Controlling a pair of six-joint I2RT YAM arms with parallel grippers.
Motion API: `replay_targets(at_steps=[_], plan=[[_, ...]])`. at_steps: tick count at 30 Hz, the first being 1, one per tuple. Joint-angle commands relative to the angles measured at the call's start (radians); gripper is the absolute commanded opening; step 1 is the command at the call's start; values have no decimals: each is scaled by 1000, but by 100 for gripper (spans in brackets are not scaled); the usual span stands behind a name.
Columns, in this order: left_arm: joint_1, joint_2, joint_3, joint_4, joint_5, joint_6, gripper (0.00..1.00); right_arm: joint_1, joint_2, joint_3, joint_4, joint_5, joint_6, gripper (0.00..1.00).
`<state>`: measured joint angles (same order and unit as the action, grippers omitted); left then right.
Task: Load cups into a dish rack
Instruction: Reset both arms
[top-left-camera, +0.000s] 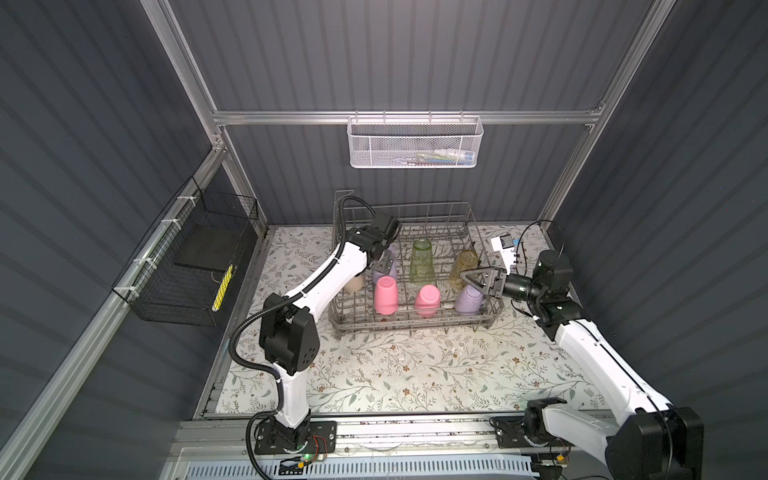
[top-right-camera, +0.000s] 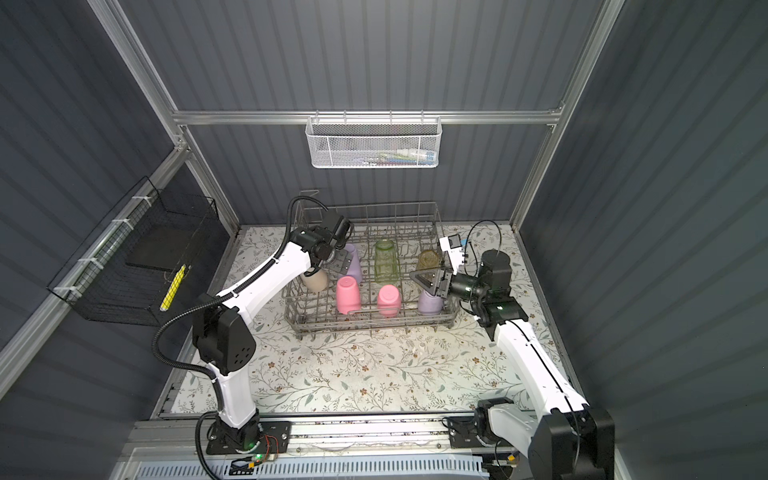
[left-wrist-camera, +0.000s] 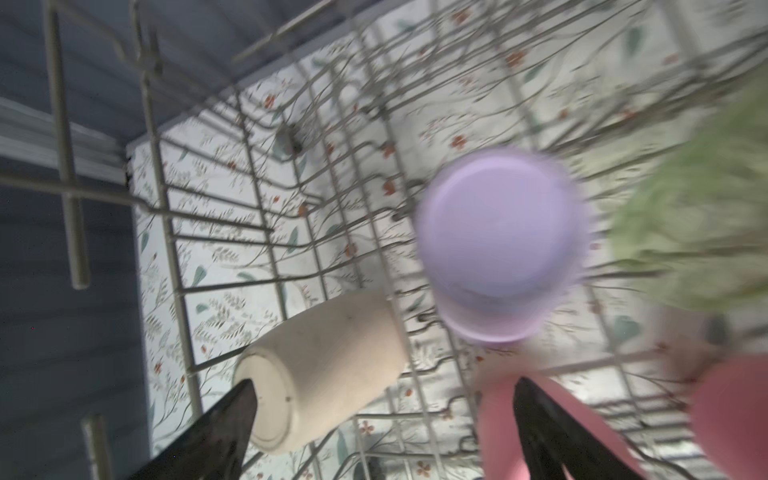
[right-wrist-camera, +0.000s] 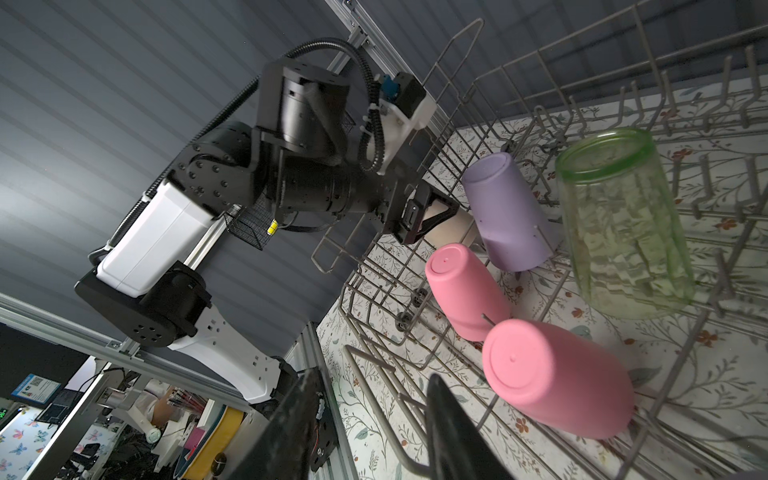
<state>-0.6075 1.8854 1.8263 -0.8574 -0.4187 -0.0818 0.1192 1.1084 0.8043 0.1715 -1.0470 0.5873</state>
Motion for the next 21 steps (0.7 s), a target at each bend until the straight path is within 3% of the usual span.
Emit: replay_targets(at_steps=[1,8,11,15,21], plan=[[-25,-122,-28,121,133,47,96,-3,3,7,8,1,-10,45],[-26,-362,-170,324,222,33,97,-3,-1,39,-74,49,-72,45],[-26,-452,-220,355,133,38,98,-2,-11,50,-116,85,-103,45],[-14,-581,-340,410,-74,77,100,-4,-47,71,-205,195,-173,45],[167,-763,-586,536,-84,37,100,-9,-110,95,-299,476,-229,46]])
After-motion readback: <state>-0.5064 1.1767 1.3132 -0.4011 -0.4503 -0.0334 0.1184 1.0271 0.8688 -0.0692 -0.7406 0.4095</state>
